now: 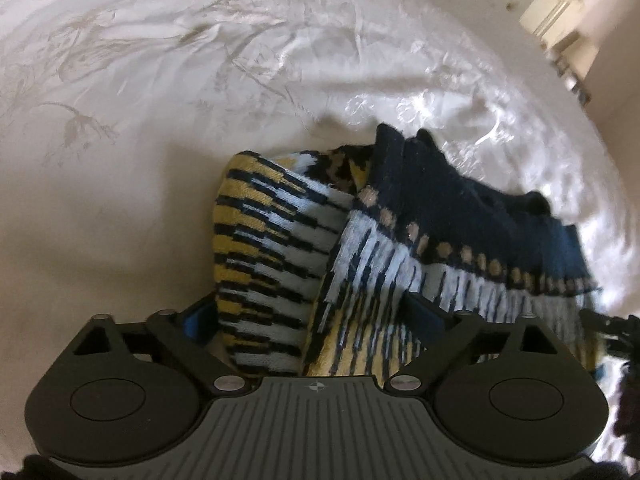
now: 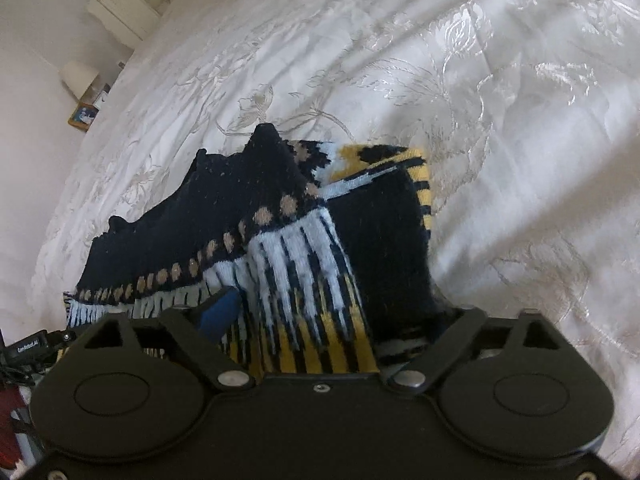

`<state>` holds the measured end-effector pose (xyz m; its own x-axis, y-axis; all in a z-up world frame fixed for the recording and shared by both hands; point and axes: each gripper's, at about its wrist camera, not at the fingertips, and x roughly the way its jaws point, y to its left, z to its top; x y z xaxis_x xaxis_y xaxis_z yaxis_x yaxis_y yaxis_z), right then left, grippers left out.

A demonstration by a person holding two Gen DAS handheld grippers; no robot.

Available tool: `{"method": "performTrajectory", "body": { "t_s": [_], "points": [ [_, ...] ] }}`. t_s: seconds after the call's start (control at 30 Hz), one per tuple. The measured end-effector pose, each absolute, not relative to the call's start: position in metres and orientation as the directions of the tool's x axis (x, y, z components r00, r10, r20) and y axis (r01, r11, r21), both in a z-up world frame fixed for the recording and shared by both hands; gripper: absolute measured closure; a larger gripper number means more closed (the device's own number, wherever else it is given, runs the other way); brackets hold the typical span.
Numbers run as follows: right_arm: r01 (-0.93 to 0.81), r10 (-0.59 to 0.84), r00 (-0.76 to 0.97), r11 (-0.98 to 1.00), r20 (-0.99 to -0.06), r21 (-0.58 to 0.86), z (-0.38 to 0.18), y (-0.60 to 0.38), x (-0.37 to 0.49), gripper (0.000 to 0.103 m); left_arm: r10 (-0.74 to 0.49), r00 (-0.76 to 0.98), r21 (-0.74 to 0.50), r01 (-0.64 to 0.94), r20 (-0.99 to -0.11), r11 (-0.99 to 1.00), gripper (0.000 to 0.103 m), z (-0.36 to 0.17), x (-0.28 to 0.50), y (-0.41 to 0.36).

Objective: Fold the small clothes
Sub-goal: 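Open both grippers and release the folded hem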

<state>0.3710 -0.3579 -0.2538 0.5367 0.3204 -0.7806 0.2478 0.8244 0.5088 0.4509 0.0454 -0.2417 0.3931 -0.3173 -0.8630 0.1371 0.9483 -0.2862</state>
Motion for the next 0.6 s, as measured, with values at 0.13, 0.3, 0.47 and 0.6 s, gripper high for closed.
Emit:
{"method": "performTrajectory", "body": {
  "t_s": [0.13,0.3,0.47,0.6],
  "points": [
    [0.217,0.335,0.54,0.831,-0.772,0.512,-0.244,-0.359,0.37,0.067,-0.32,0.407,-0.266,0.186,-0.856,0.946,0.063,-0.226,0.447,0.04],
    [0.124,0.285,0.579,0.895,-0.764,0.428,-0.218,-0.344,0.361,0.069,-0.276,0.54,-0.095,0.339,-0.795,0.936,0.077,-0.192,0.42,0.025],
    [0.163,0.245,0.556,0.905,-0.794,0.394,-0.231,-0.344,0.365,0.068,-0.14,0.538,0.045,0.317,-0.831,0.947,0.076,-0.212,0.422,0.03],
    [0.181,0.228,0.542,0.908,-0.809,0.378,-0.237,-0.341,0.369,0.067,-0.177,0.533,-0.064,0.224,-0.827,0.973,0.075,-0.209,0.426,0.047]
  ]
}}
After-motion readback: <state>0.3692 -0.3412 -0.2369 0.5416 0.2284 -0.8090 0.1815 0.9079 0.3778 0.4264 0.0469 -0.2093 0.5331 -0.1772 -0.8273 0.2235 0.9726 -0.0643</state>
